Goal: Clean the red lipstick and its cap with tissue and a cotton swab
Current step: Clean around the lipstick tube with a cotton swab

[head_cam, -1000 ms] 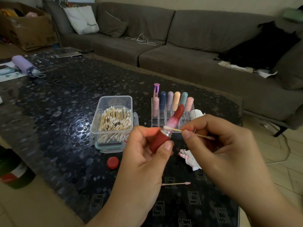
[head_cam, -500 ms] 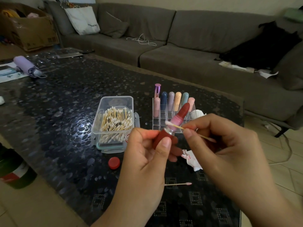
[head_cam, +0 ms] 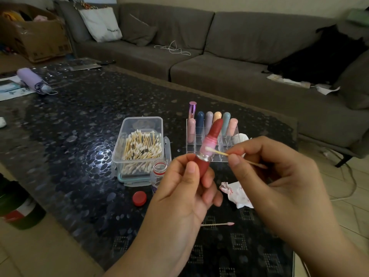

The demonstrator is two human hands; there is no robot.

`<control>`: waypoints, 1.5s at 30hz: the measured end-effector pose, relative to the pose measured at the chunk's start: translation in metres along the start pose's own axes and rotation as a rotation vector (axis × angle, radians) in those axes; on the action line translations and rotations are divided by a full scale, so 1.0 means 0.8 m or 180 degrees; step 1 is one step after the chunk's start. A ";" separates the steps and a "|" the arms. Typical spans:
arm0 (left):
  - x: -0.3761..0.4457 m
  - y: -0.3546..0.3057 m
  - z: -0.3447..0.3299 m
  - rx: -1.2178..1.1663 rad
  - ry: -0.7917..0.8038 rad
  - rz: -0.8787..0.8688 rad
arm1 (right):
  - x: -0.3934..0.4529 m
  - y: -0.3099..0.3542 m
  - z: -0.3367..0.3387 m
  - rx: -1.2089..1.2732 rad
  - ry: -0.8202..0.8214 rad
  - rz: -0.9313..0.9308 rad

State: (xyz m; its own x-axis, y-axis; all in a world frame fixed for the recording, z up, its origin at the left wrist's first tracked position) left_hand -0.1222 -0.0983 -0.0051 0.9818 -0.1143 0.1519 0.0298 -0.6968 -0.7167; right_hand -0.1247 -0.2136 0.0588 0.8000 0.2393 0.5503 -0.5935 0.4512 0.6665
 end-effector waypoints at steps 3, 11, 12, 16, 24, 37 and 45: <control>-0.002 0.000 -0.005 -0.0131 0.0152 0.0125 | 0.000 -0.001 -0.001 0.0076 0.0067 -0.0044; -0.002 0.003 -0.006 -0.0181 0.0388 0.0342 | 0.004 -0.015 0.003 0.0559 0.0216 -0.0377; -0.002 0.004 -0.006 -0.0167 0.0401 0.0338 | 0.005 -0.015 0.002 0.0654 0.0280 -0.0401; -0.002 0.008 -0.003 0.0001 0.0393 0.0299 | 0.008 -0.002 -0.005 0.1139 0.0482 -0.0314; 0.001 0.014 0.000 -0.0284 0.0476 0.0389 | 0.008 -0.024 0.000 0.0639 0.0436 -0.0551; -0.005 0.011 -0.003 -0.0145 0.0457 0.0485 | 0.008 -0.021 0.002 0.0627 0.0358 -0.0434; -0.003 0.018 -0.002 -0.0158 0.0688 0.0477 | 0.007 -0.017 0.006 0.0657 0.0357 -0.0386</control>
State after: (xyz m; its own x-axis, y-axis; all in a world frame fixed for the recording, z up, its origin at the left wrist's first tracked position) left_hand -0.1243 -0.1094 -0.0144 0.9115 -0.3637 0.1922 -0.1275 -0.6940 -0.7086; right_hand -0.1125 -0.2224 0.0551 0.8643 0.2933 0.4087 -0.4891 0.3003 0.8189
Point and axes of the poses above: each hand's wrist, its own x-axis towards the middle knuckle, its own z-axis out of the back of the hand, y = z × x, the point moved 6 cm from there along x, towards the middle knuckle, and after that the axes turned 5 degrees about y, right-handed, at the moved point
